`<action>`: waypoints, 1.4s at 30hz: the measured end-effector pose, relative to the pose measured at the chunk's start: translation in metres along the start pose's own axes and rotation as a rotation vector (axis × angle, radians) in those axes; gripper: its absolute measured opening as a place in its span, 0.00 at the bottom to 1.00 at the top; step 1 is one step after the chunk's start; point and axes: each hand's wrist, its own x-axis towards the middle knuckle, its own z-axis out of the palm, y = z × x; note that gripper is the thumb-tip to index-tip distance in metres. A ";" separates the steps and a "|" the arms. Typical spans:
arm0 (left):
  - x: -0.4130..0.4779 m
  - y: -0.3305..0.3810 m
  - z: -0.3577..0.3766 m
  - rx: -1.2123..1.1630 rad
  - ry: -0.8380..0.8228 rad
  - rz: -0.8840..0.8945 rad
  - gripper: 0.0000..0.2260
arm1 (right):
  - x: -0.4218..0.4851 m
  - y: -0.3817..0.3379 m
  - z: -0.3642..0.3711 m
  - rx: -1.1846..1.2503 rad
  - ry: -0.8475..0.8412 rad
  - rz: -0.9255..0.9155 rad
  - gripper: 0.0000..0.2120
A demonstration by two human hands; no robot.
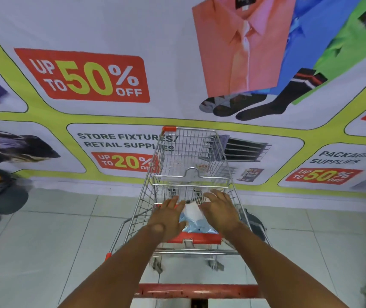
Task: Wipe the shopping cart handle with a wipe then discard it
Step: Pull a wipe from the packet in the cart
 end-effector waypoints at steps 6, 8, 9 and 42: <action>-0.020 -0.013 -0.004 -0.001 0.024 -0.005 0.30 | 0.003 0.006 0.010 0.113 -0.151 0.148 0.14; -0.023 -0.025 0.004 0.001 -0.020 -0.035 0.30 | 0.011 0.003 0.028 0.135 -0.239 0.214 0.16; -0.024 -0.031 0.009 0.012 -0.045 -0.045 0.30 | 0.015 0.001 0.036 0.169 -0.273 0.261 0.16; -0.007 0.000 -0.028 -0.231 0.136 0.003 0.34 | -0.010 -0.014 -0.025 0.124 0.323 0.110 0.02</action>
